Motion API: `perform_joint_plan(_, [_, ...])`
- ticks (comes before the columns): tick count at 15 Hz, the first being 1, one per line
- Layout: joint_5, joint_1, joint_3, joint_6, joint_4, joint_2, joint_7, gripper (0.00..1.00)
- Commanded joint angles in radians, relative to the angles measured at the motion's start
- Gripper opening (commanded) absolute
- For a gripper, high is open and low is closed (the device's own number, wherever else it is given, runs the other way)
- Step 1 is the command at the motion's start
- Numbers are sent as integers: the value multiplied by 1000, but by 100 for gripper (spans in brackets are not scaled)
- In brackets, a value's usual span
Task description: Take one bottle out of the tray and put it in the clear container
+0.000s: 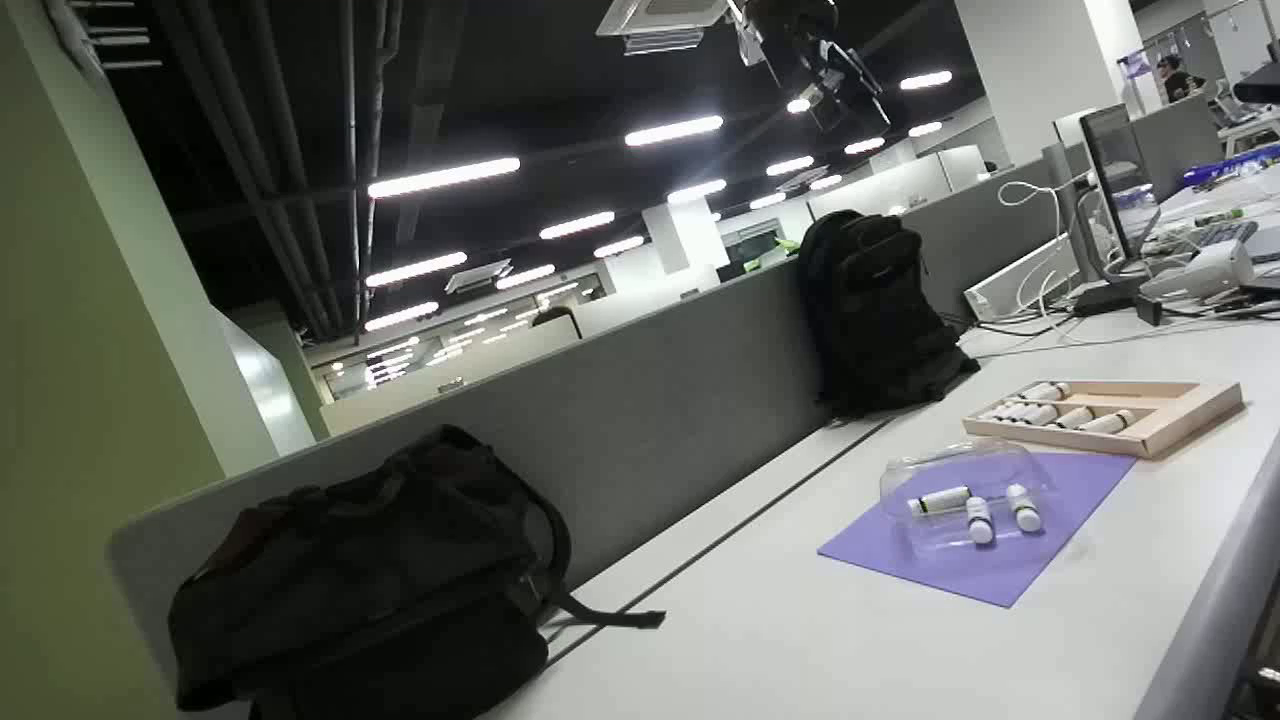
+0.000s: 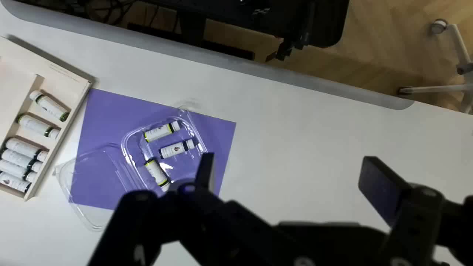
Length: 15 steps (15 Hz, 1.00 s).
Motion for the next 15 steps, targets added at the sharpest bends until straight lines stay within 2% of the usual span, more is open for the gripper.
perform_joint_plan(1, [2,-11,9,0,2,1,-2,100])
perform_joint_plan(12, [2,-11,9,1,2,1,-2,100])
perform_joint_plan(15, [4,-5,6,104,3,58,-87,100])
